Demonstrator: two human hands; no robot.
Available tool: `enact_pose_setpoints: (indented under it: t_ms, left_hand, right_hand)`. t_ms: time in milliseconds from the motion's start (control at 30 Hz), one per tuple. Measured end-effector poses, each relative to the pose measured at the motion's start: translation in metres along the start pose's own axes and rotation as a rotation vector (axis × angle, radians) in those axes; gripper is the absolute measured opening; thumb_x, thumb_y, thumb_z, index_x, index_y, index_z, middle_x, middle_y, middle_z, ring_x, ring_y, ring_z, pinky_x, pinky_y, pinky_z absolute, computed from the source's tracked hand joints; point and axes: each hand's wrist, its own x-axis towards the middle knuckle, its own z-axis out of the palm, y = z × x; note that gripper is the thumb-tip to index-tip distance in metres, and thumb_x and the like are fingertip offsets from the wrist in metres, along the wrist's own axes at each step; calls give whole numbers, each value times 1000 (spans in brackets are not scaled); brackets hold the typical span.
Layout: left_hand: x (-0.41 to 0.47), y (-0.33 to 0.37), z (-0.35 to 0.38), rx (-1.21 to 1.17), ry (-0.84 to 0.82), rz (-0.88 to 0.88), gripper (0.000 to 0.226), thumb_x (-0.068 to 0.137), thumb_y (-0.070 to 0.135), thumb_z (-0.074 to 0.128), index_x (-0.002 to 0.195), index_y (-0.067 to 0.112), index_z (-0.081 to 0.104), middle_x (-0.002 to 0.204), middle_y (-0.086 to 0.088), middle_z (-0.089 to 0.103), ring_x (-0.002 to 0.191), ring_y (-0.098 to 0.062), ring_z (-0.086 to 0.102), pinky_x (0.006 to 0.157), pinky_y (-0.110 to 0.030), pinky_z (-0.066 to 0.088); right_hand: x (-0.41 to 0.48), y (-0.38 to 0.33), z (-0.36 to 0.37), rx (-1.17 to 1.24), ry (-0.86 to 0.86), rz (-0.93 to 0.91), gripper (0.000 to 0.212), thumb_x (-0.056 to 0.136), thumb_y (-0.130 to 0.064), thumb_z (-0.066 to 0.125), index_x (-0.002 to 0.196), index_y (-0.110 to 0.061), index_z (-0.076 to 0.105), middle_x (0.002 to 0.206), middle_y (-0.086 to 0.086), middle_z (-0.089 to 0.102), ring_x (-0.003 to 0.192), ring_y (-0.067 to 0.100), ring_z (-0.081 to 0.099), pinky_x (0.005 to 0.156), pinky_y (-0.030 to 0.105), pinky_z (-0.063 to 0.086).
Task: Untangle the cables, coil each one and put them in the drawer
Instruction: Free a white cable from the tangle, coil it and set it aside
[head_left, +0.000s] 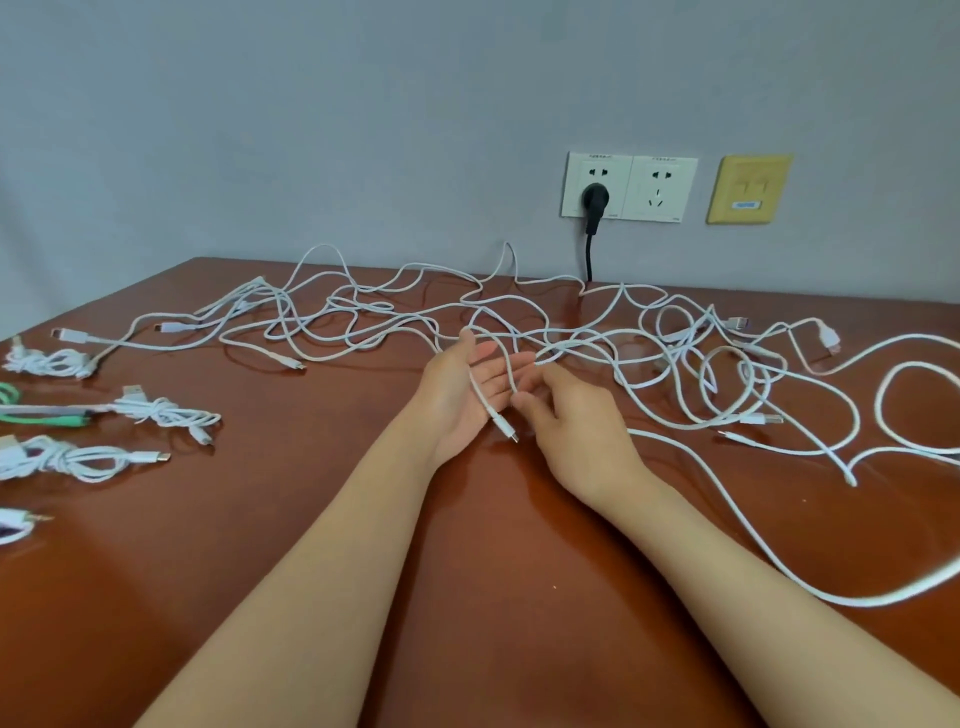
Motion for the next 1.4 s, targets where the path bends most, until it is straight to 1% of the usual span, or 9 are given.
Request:
enact_pose_setpoints:
  t_ms: [100, 300, 500, 700, 867, 1067, 1200, 1300, 1400]
  left_hand:
    - [-4, -3, 2, 16, -64, -49, 31, 104, 24, 24, 101, 3, 47, 87, -16, 65, 69, -20, 66, 66, -32, 50]
    - [-5, -1, 1, -83, -58, -54, 39, 103, 21, 25, 73, 8, 45, 62, -10, 64, 67, -23, 66, 51, -28, 50]
    - [0, 1, 3, -112, 103, 68, 35, 102, 11, 26, 71, 8, 41, 46, -3, 40, 68, -22, 56, 66, -30, 49]
    - [5, 13, -10, -216, 219, 87, 34, 98, 5, 26, 66, 13, 33, 35, 4, 28, 27, -8, 24, 34, -11, 27]
    - [6, 11, -1, 255, 307, 38, 34, 97, 4, 25, 66, 15, 33, 34, 6, 25, 24, -5, 16, 27, -12, 15]
    - [7, 7, 6, 925, 266, -23, 34, 98, 7, 38, 64, 11, 39, 59, -4, 43, 51, -15, 39, 39, -17, 37]
    - [-6, 1, 18, 1087, 83, 12, 53, 101, 40, 30, 68, 6, 53, 53, -17, 52, 53, -32, 45, 49, -30, 38]
    - [-13, -2, 16, 1061, -107, 27, 68, 90, 67, 14, 56, 14, 40, 42, 5, 27, 38, -12, 22, 39, -21, 19]
    - [-14, -1, 15, 1139, -214, 39, 72, 87, 67, 23, 73, 9, 63, 45, 8, 22, 36, -7, 15, 37, -17, 16]
  right_hand:
    - [0, 3, 1, 41, -7, -29, 4, 91, -20, 54, 90, -17, 56, 68, -6, 55, 77, 24, 57, 73, 38, 44]
    - [3, 12, -3, 32, -143, -52, 17, 91, -12, 53, 105, -19, 60, 94, -6, 55, 83, 12, 47, 87, 39, 42]
    - [5, 15, -5, 21, -200, -67, 30, 92, -11, 48, 113, -32, 54, 94, -15, 53, 84, 7, 46, 97, 48, 37]
    - [7, 23, -15, 38, -137, -18, 6, 93, -26, 53, 86, -27, 53, 76, -9, 58, 76, 19, 57, 81, 43, 48]
    - [3, 20, -16, -98, -84, -152, 10, 92, -24, 54, 85, -19, 59, 81, -3, 63, 81, 15, 53, 68, 25, 37]
    - [0, 16, -14, -97, -34, -352, 19, 86, -31, 52, 82, -16, 64, 79, -3, 62, 81, 20, 56, 73, 40, 45]
    - [-1, 12, -16, -95, 66, -234, 24, 86, -41, 59, 86, -18, 65, 81, -5, 66, 79, 9, 53, 70, 30, 38]
    - [-2, 11, -19, -258, 126, -32, 38, 83, -54, 56, 94, -19, 57, 77, -8, 55, 80, 15, 50, 65, 30, 28]
    - [-2, 11, -18, -282, 148, 28, 35, 86, -50, 54, 99, -18, 50, 85, -4, 57, 87, 24, 54, 65, 30, 27]
